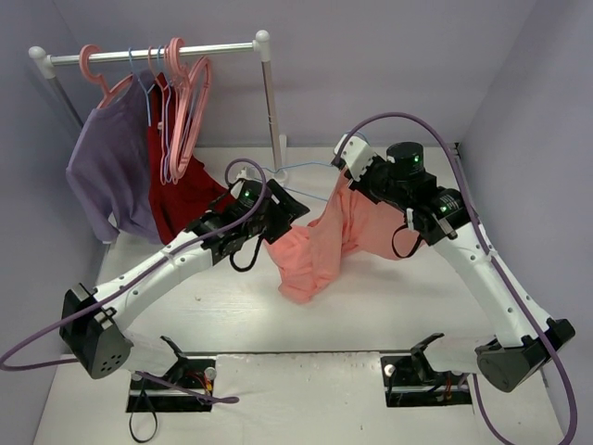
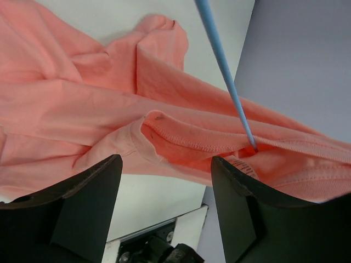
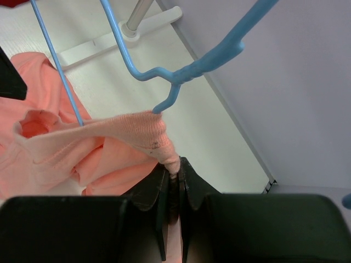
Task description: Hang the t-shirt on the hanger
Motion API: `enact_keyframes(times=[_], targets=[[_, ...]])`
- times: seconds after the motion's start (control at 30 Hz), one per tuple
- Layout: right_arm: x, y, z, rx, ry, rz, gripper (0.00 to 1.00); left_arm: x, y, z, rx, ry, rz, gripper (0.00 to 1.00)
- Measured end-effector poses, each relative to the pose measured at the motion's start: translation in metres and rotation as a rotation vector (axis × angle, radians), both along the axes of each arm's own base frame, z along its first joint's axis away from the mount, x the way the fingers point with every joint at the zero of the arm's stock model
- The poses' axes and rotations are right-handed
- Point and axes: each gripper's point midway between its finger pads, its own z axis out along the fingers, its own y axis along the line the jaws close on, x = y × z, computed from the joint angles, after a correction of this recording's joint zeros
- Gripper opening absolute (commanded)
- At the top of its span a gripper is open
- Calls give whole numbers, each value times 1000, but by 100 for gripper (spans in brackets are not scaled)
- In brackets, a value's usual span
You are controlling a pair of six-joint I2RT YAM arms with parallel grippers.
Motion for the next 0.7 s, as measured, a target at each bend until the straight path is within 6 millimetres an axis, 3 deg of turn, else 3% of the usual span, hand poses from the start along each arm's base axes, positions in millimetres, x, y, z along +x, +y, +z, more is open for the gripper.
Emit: enact_keyframes(times=[0.43, 0.7], targets=[[2, 0, -3, 4, -10, -4, 0, 0, -32, -31, -68, 112, 14, 61], [-1, -1, -7, 3, -9, -4, 0, -9, -43, -33, -93, 130, 1, 47]])
